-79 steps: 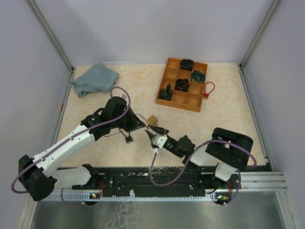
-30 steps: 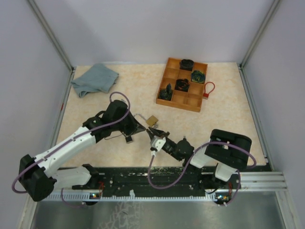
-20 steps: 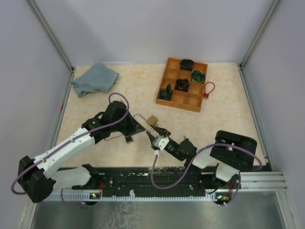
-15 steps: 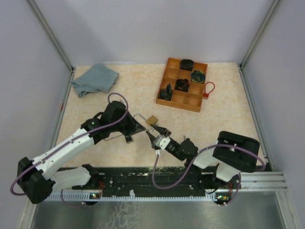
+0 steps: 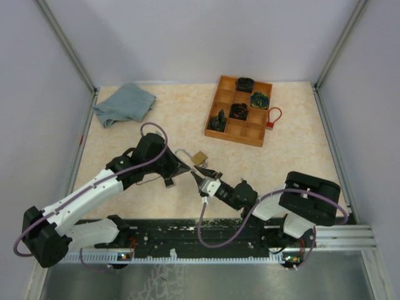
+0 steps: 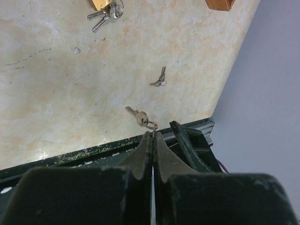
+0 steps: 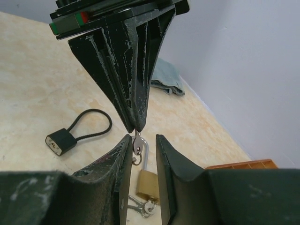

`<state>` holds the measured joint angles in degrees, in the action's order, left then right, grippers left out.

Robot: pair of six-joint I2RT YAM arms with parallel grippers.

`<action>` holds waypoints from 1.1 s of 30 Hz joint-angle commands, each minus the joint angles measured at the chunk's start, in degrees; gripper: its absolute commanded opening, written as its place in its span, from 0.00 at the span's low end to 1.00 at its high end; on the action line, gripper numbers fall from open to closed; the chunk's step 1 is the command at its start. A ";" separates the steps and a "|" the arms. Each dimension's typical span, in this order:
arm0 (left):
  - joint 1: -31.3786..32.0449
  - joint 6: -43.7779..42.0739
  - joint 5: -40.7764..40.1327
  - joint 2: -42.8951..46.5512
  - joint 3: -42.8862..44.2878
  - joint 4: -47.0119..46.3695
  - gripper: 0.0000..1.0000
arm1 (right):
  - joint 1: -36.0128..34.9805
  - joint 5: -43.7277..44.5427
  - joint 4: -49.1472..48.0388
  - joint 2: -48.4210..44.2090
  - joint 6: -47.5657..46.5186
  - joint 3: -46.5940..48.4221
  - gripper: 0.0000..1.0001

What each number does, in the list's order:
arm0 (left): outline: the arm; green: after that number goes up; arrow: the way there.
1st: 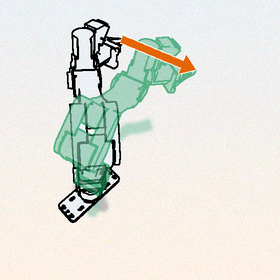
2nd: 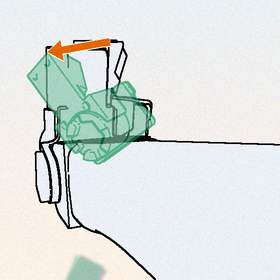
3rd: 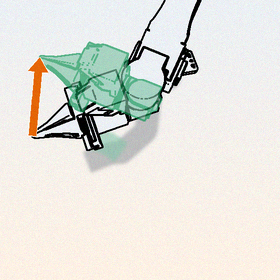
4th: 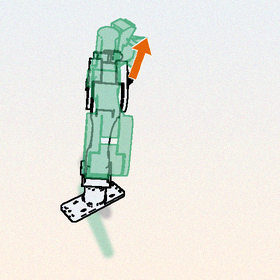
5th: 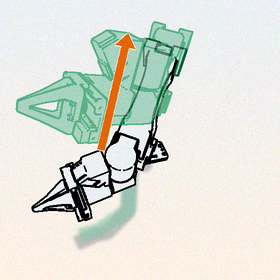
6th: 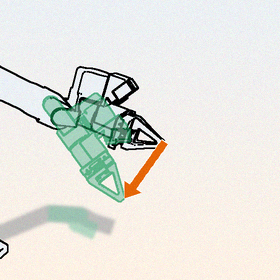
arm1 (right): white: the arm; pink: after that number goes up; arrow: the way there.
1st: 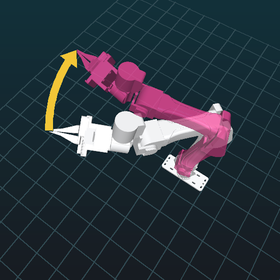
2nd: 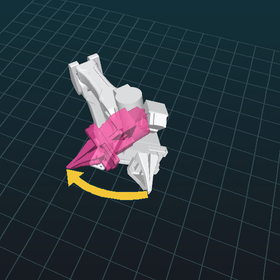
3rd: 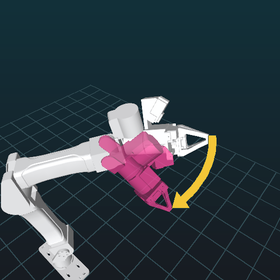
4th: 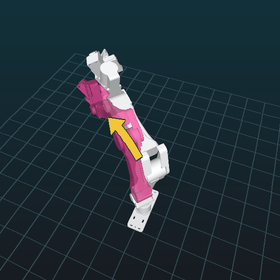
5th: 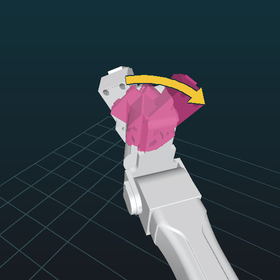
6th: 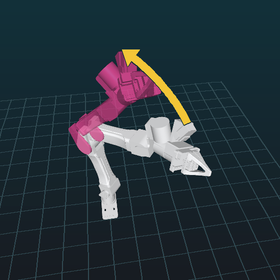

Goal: Unlock with the key

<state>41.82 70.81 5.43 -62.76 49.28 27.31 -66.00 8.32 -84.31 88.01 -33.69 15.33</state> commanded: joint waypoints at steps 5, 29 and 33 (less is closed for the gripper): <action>0.21 0.83 0.31 0.70 -1.00 -0.66 0.00 | -0.36 -0.11 -1.40 1.36 -1.05 3.12 0.17; 0.19 1.25 -0.79 1.44 -1.71 -0.67 0.00 | -0.37 1.78 1.23 1.29 -0.30 3.50 0.00; 0.19 0.34 -2.40 1.98 -1.99 0.17 0.17 | -0.36 1.32 3.13 -0.74 2.75 3.19 0.00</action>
<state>41.80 71.75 5.04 -62.46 48.23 26.83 -66.00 8.91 -80.88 90.04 -34.17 17.08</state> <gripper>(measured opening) 0.082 0.023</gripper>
